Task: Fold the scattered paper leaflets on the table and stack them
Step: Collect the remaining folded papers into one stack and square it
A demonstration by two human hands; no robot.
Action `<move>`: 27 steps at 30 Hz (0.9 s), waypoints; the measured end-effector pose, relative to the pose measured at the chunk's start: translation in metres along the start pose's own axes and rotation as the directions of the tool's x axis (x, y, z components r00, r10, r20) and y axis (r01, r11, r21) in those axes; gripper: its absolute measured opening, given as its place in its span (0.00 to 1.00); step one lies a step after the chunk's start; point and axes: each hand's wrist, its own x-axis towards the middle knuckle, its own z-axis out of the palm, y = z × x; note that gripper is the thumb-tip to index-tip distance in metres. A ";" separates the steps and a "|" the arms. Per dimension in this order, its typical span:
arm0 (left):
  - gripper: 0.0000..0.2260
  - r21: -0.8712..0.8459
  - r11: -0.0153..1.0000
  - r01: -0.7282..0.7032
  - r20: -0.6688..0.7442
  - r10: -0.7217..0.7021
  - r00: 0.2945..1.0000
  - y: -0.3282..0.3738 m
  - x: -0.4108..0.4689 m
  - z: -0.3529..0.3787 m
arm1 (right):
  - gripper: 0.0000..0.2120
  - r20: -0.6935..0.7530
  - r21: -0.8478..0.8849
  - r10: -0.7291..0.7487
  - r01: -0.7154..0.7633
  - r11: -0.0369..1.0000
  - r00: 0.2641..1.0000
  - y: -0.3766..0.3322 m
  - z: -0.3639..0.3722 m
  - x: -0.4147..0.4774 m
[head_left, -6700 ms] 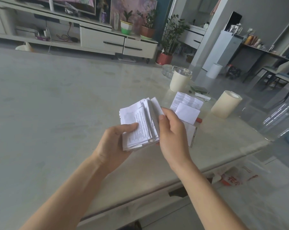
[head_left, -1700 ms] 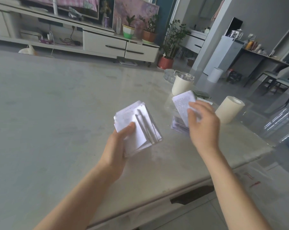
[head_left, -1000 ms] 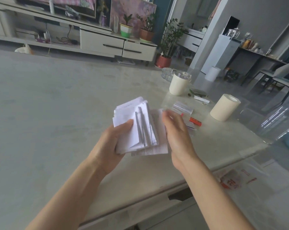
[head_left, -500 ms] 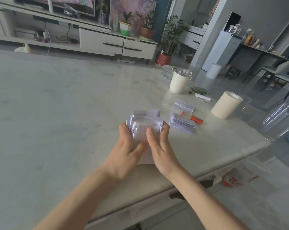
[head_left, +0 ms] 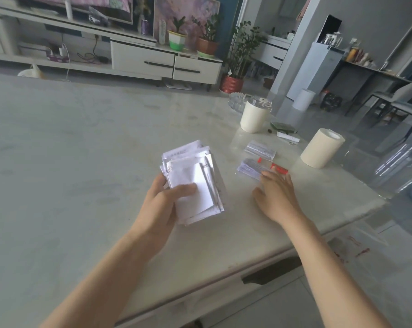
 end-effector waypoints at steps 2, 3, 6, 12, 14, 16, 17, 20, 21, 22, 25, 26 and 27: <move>0.24 -0.042 0.998 0.044 0.025 -0.043 0.999 0.003 0.001 -0.002 | 0.13 -0.207 0.189 0.021 0.019 0.982 0.978 -0.007 -0.006 -0.001; 0.23 -0.054 0.997 0.053 0.032 -0.051 0.998 0.005 0.001 -0.001 | 0.12 -0.277 0.337 0.098 0.002 0.941 0.956 -0.014 -0.013 -0.003; 0.15 -0.050 0.997 0.064 0.029 -0.062 0.998 0.009 -0.002 0.002 | 0.09 -0.232 0.784 0.316 -0.016 0.621 0.920 -0.035 -0.041 -0.015; 0.08 -0.006 0.998 0.059 0.067 -0.059 0.996 0.010 -0.007 0.005 | 0.17 0.003 0.949 0.245 -0.080 0.305 0.970 -0.074 -0.048 -0.035; 0.09 0.093 0.996 -0.014 0.054 0.009 0.998 0.010 -0.010 0.007 | 0.11 0.052 0.958 0.146 -0.091 0.273 0.988 -0.086 -0.044 -0.040; 0.12 0.171 0.983 -0.063 0.020 0.060 0.998 0.005 -0.009 0.006 | 0.09 0.093 0.957 0.093 -0.115 0.265 0.991 -0.095 -0.039 -0.044; 0.16 0.189 0.980 -0.062 -0.002 0.063 0.998 0.003 -0.009 0.006 | 0.09 0.110 0.959 0.073 -0.125 0.256 0.991 -0.097 -0.037 -0.044; 0.21 0.250 0.965 -0.076 -0.025 0.085 0.996 0.000 -0.009 0.007 | 0.15 0.131 0.970 0.032 -0.134 0.201 0.991 -0.101 -0.041 -0.046; 0.19 0.291 0.947 -0.133 -0.017 0.144 0.989 0.000 -0.010 0.009 | 0.17 0.136 0.974 0.001 -0.134 0.182 0.991 -0.100 -0.042 -0.046; 0.16 0.347 0.914 -0.210 0.003 0.223 0.975 0.000 -0.013 0.012 | 0.17 0.137 0.977 -0.046 -0.128 0.170 0.989 -0.099 -0.044 -0.046; 0.24 0.498 0.752 -0.432 0.126 0.430 0.894 -0.007 -0.014 0.012 | 0.12 0.111 0.979 -0.139 -0.084 0.184 0.984 -0.093 -0.040 -0.047; 0.28 0.544 0.705 -0.455 0.163 0.443 0.882 -0.008 -0.013 0.011 | 0.18 0.100 0.978 -0.158 -0.068 0.196 0.982 -0.090 -0.037 -0.046; 0.29 0.578 0.674 -0.460 0.192 0.436 0.879 -0.008 -0.012 0.010 | 0.24 0.087 0.970 -0.183 -0.041 0.238 0.979 -0.088 -0.033 -0.046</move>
